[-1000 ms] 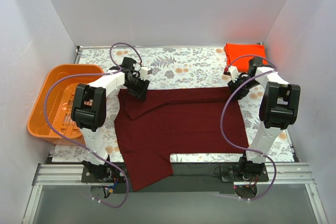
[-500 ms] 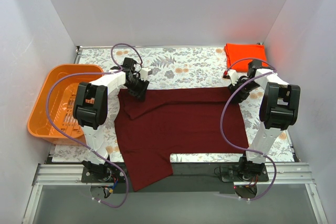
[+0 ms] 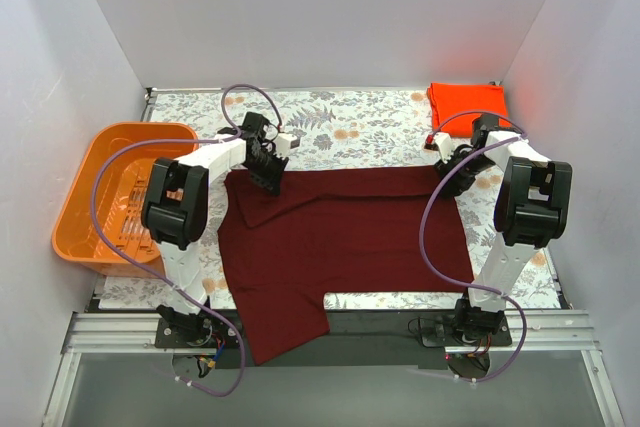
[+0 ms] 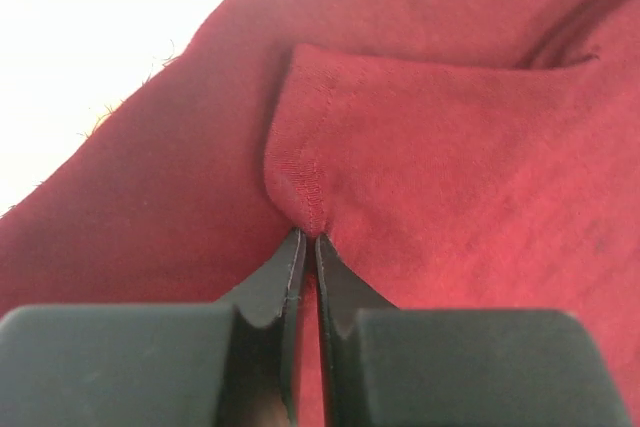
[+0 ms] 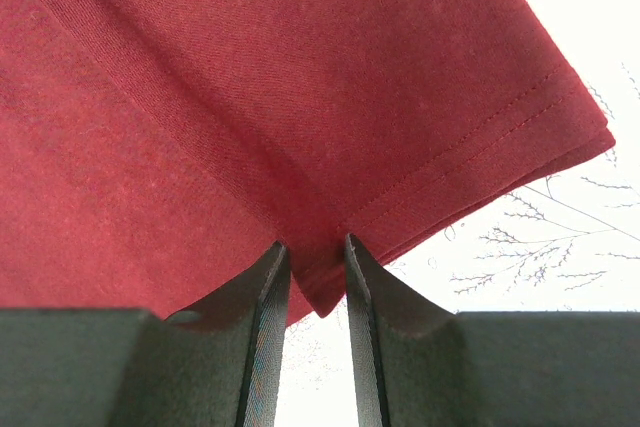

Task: Fold and stack the t-shirts
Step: Fold the tshirt

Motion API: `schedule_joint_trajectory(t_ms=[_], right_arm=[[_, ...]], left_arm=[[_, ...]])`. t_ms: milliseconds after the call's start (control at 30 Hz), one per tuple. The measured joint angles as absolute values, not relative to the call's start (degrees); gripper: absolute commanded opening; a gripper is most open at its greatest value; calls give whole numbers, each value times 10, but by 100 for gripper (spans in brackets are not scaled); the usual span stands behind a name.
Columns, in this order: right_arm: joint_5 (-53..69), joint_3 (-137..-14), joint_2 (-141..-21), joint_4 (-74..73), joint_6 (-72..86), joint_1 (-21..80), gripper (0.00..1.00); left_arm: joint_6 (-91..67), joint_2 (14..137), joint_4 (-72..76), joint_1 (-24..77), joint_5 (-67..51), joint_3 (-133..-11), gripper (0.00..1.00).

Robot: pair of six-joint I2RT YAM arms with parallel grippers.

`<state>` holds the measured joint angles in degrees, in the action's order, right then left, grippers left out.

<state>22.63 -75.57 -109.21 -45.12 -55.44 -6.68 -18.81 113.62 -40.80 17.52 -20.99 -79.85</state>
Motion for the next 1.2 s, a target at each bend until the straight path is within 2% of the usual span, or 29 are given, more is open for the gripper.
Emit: schedule_joint_trajectory(t_ms=[367,400,433,533,733,967,1200], right_arm=[[226,-756,-1092,-451,-554,-67,35],[226,-756,-1092,-452,-554,-67,36],[226,-756,-1092,-452,-555,-67,38],[226,-756,-1090,-455,-555,-67,39],[222,-756,-1077,-467,-560,-67,37],[196,-756,-1072,-482,-575,-67,36],[213,-803,-1068,-494,-563,-67,36]], left_arm=[[-196,1021,-434,249,-234,-710,0],[-200,1010,-435,260,-238,-700,2],[-204,1000,-437,271,-241,-691,10],[-215,968,-439,310,-248,-653,20],[-210,922,-479,362,-252,-626,23],[-206,886,-501,340,-250,-664,27],[-261,922,-446,265,-218,-687,27]])
